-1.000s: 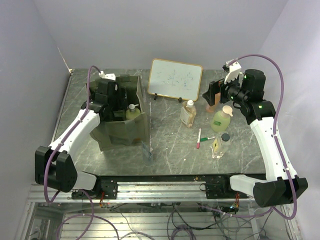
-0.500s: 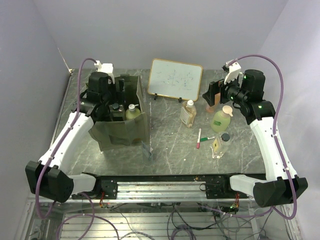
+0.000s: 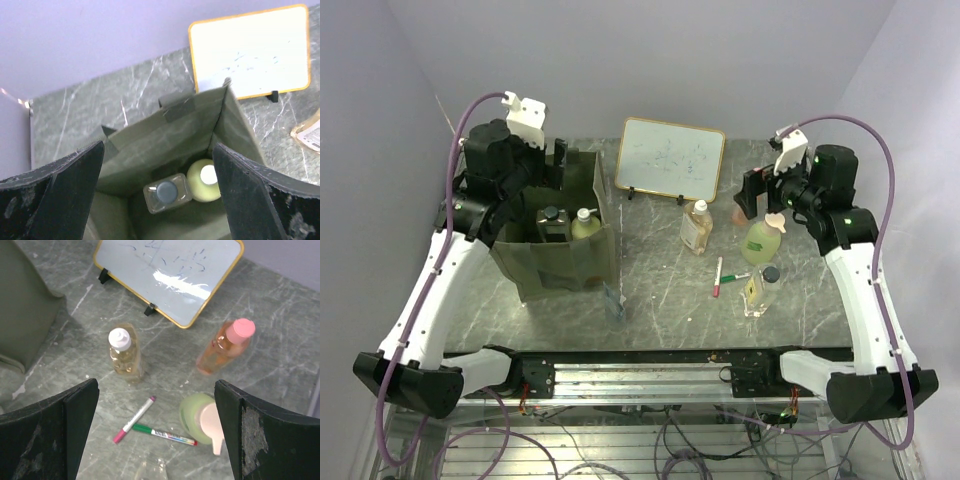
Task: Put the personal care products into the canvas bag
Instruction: Pick up the care product from the center of the board, then place the care product at the center of the board.
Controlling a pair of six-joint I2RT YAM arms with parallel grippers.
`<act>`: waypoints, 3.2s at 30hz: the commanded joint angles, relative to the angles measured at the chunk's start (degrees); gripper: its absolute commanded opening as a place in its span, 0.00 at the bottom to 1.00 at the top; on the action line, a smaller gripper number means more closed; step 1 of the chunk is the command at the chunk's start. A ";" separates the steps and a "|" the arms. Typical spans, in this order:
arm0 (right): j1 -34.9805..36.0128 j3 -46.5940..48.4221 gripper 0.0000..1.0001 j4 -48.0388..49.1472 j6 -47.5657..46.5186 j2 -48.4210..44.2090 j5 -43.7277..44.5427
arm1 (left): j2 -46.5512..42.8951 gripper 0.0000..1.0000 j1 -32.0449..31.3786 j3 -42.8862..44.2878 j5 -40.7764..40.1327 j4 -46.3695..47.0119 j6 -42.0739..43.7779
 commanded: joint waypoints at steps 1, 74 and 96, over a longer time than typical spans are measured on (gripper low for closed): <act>-0.88 0.99 0.99 -6.39 -5.74 -2.82 1.66 | 0.07 1.00 0.34 6.29 9.14 -0.02 9.67; 9.86 -6.07 0.10 -39.75 -53.41 -0.69 -5.56 | 12.56 0.97 -1.68 17.61 15.18 -0.90 14.05; 30.53 5.11 0.00 -14.79 -19.73 16.95 0.53 | 11.51 0.99 -1.53 17.96 10.04 1.52 9.27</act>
